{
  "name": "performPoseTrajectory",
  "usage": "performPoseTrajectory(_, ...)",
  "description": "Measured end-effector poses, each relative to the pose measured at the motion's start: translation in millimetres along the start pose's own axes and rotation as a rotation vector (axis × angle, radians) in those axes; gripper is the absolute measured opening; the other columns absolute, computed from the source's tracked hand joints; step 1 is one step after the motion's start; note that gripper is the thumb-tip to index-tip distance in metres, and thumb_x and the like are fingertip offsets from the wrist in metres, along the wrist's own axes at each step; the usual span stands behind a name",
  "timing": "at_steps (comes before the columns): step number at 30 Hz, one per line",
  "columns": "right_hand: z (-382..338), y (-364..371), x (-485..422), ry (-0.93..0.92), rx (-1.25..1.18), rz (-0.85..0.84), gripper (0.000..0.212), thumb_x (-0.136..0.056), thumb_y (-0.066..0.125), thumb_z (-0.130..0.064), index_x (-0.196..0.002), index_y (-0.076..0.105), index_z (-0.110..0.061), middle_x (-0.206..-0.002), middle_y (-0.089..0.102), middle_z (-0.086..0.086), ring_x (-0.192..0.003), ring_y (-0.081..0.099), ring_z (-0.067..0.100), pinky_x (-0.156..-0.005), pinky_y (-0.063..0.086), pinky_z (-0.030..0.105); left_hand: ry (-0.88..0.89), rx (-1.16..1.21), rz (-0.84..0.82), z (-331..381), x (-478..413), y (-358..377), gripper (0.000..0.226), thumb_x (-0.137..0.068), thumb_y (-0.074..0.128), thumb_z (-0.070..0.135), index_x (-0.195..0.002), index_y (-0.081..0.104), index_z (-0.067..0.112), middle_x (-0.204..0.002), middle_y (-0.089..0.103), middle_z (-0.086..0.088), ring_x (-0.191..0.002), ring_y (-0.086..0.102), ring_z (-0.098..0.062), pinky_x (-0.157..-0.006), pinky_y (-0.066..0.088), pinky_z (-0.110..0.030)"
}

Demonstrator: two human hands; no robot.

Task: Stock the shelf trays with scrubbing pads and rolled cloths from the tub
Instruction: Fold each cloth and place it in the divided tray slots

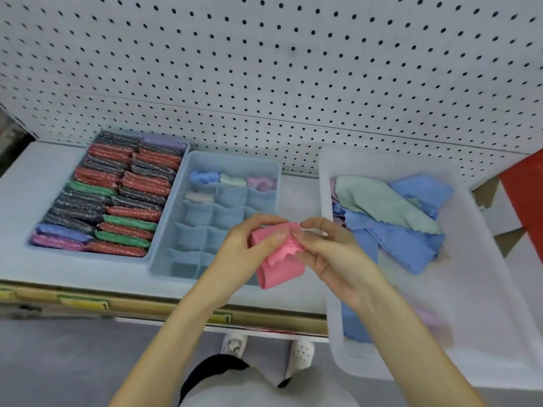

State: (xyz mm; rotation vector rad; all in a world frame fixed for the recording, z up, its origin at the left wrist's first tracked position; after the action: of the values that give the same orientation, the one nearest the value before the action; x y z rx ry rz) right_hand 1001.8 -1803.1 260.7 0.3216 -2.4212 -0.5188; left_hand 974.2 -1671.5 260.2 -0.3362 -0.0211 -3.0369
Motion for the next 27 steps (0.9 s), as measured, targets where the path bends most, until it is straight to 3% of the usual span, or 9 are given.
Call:
performPoseTrajectory(3,3.0,9.8,-0.6,-0.117,0.086,0.074,0.018,-0.081,0.062,0.009,-0.086,0.053,-0.006,-0.068,0.064,0.009,-0.061,0.066,0.014,-0.056,0.054,0.021,-0.083,0.070,-0.044,-12.6,-1.2,-12.4,0.032,-0.073,0.064,0.031,-0.102,0.066,0.018,-0.095,0.070,-0.001,-0.086,0.066,-0.011,-0.069,0.052,-0.022)
performPoseTrajectory(7,-4.2,19.5,1.2,-0.350,0.463,0.164,0.022,-0.078,0.070,0.005,-0.079,0.053,-0.009,-0.058,0.062,-0.005,-0.052,0.060,0.011,-0.050,0.052,0.022,-0.171,0.144,-0.108,-24.7,-1.9,-21.8,0.031,-0.079,0.071,0.024,-0.106,0.064,0.010,-0.097,0.069,-0.011,-0.088,0.066,-0.019,-0.073,0.053,-0.028)
performPoseTrajectory(10,-4.4,21.4,0.9,-0.411,0.663,0.209,0.026,-0.075,0.076,-0.004,-0.081,0.055,-0.018,-0.056,0.061,-0.007,-0.053,0.055,0.010,-0.050,0.043,0.021,-0.206,0.160,-0.156,-26.4,-0.5,-25.4,0.022,-0.085,0.063,0.017,-0.105,0.059,0.008,-0.095,0.068,-0.013,-0.084,0.066,-0.018,-0.070,0.054,-0.028)
performPoseTrajectory(13,1.7,20.7,-0.8,-0.411,0.770,0.233,0.025,-0.075,0.077,-0.017,-0.086,0.056,-0.024,-0.065,0.056,-0.002,-0.056,0.050,0.007,-0.054,0.041,0.021,-0.232,0.175,-0.217,-27.0,1.6,-29.6,0.026,-0.078,0.062,0.027,-0.097,0.055,0.010,-0.088,0.066,-0.006,-0.078,0.065,-0.012,-0.067,0.053,-0.027)
performPoseTrajectory(18,21.1,35.6,3.3,-0.256,0.705,0.036,0.006,-0.086,0.065,-0.016,-0.090,0.062,-0.018,-0.083,0.063,0.000,-0.065,0.059,0.001,-0.057,0.048,0.016,-0.258,0.132,-0.274,-24.4,4.9,-36.1,0.025,-0.080,0.059,0.032,-0.091,0.052,0.010,-0.087,0.062,-0.007,-0.081,0.062,-0.016,-0.072,0.053,-0.033)
performPoseTrajectory(21,28.1,38.1,6.5,-0.296,0.679,0.013,0.010,-0.083,0.069,-0.009,-0.086,0.061,-0.015,-0.081,0.066,-0.002,-0.074,0.062,0.006,-0.068,0.050,0.024,-0.205,0.023,-0.267,-22.5,5.0,-40.2,0.014,-0.089,0.058,0.022,-0.085,0.051,0.011,-0.086,0.057,-0.012,-0.082,0.056,-0.022,-0.076,0.047,-0.041)
performPoseTrajectory(23,30.2,38.1,6.9,-0.344,0.654,0.043,0.012,-0.082,0.069,-0.005,-0.085,0.058,-0.011,-0.080,0.065,0.001,-0.076,0.061,0.011,-0.069,0.049,0.028,-0.186,0.016,-0.273,-20.2,7.4,-42.2,0.014,-0.089,0.059,0.023,-0.084,0.053,0.012,-0.082,0.058,-0.010,-0.078,0.058,-0.019,-0.071,0.048,-0.035)
performPoseTrajectory(27,29.3,41.1,10.0,-0.499,0.676,0.092,0.012,-0.085,0.066,-0.003,-0.090,0.055,-0.006,-0.082,0.061,0.001,-0.077,0.060,0.012,-0.064,0.050,0.032,-0.222,0.126,-0.336,-20.3,16.2,-46.6,0.033,-0.080,0.062,0.030,-0.108,0.060,0.012,-0.096,0.071,-0.011,-0.085,0.070,-0.022,-0.063,0.056,-0.030)
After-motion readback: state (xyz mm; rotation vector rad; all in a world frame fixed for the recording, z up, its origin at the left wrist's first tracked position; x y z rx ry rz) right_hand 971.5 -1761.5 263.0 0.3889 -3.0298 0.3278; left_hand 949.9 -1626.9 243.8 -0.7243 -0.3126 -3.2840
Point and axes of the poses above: each hand's wrist, its own x-axis away from the middle knuckle, its own y-axis out of the palm, z = x × y, the point moved 7 cm from there along -x, towards the middle knuckle
